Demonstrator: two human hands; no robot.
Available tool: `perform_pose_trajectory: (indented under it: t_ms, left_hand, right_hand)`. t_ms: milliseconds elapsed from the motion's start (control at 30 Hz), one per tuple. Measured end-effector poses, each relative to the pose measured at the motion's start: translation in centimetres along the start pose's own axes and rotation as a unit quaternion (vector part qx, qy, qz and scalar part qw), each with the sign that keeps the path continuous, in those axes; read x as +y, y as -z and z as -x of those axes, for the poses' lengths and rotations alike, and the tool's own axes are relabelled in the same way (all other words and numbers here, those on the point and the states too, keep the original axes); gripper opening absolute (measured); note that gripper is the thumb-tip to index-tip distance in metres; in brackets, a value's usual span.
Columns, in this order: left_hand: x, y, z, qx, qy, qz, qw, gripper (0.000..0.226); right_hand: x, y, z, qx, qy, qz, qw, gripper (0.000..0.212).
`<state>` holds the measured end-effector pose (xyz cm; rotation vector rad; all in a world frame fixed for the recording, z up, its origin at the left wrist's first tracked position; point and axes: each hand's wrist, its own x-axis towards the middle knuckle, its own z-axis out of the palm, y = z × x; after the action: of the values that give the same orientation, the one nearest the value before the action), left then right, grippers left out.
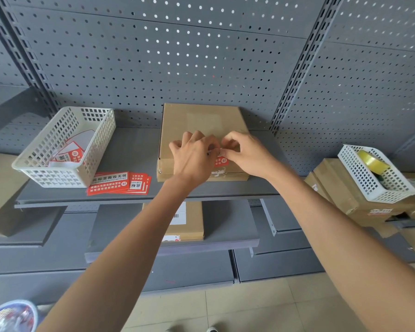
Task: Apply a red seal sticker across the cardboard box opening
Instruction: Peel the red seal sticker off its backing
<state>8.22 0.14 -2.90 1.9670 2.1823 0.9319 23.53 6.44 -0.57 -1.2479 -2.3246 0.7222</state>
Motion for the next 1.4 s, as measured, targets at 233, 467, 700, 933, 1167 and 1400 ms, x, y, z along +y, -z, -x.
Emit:
perform_pose_trajectory:
  t_ms: [233, 467, 700, 933, 1167, 1400]
  left_hand:
    - [-0.3, 0.2, 0.0, -0.001, -0.005, 0.010, 1.000, 0.014]
    - [-1.1, 0.5, 0.1, -0.006, -0.027, -0.004, 1.000, 0.019]
    - [-1.2, 0.5, 0.1, -0.003, -0.030, -0.013, 0.999, 0.018]
    - [-1.2, 0.5, 0.2, -0.005, -0.030, -0.019, 0.999, 0.017]
    - [-1.0, 0.5, 0.1, -0.004, -0.018, -0.006, 1.000, 0.018]
    - [-1.2, 0.8, -0.1, -0.018, -0.019, 0.008, 1.000, 0.015]
  right_hand:
    - [0.1, -0.7, 0.0, 0.021, 0.007, 0.038, 0.999, 0.011]
    - [0.7, -1.0, 0.2, 0.039, 0.004, -0.010, 0.999, 0.008]
    - [0.5, -0.9, 0.3, 0.048, -0.006, -0.054, 0.997, 0.003]
    - [0.1, -1.0, 0.4, 0.060, -0.008, -0.084, 0.995, 0.006]
    - [0.2, -1.3, 0.3, 0.079, -0.001, -0.063, 0.995, 0.010]
    - [0.3, -1.5, 0.4, 0.082, 0.000, -0.056, 0.995, 0.008]
